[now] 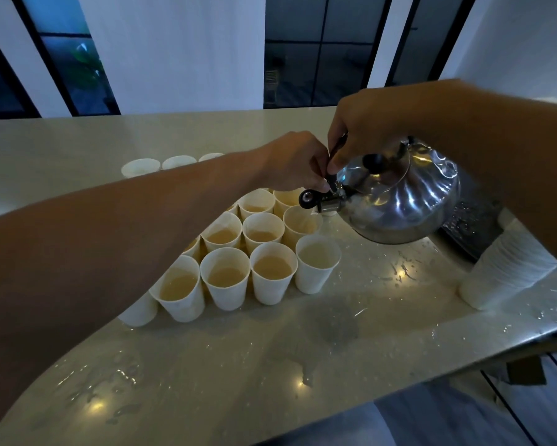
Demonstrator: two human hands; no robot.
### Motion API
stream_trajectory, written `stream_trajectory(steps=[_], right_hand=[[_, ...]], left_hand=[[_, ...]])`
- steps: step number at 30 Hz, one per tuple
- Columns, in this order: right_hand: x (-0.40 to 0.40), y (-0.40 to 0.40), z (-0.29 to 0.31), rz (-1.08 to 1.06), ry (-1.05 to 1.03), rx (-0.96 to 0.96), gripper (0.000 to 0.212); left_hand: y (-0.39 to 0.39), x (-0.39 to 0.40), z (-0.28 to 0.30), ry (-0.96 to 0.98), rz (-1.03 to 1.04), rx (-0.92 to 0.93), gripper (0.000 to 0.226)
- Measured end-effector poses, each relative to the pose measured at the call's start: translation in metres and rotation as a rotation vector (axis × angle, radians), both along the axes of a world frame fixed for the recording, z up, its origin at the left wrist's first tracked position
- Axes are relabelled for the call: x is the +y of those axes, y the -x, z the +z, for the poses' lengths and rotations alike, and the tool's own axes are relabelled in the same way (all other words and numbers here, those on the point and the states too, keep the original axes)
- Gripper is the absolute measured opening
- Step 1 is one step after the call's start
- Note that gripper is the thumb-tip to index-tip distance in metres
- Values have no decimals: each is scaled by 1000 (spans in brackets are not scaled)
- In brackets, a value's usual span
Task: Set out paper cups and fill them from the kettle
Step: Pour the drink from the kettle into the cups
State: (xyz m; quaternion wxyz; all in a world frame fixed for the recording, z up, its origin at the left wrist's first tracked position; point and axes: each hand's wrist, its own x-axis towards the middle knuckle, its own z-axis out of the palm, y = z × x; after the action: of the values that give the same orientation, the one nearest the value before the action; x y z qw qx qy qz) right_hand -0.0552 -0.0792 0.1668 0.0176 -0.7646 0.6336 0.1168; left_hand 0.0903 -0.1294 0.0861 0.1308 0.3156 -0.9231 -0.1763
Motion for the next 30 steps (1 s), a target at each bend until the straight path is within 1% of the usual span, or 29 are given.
stream_trajectory(steps=[9, 16, 24, 30], right_hand=[[-4, -5, -2, 13, -14, 35, 13], [-5, -10, -5, 13, -15, 76, 16], [-4, -11, -4, 20, -26, 73, 26], [-2, -12, -6, 10, -29, 64, 27]], left_hand=[[-1, 2, -6, -10, 21, 21, 29], [-4, 4, -8, -12, 21, 22, 28], [-4, 4, -10, -18, 30, 34, 29], [-6, 6, -11, -5, 38, 39, 27]])
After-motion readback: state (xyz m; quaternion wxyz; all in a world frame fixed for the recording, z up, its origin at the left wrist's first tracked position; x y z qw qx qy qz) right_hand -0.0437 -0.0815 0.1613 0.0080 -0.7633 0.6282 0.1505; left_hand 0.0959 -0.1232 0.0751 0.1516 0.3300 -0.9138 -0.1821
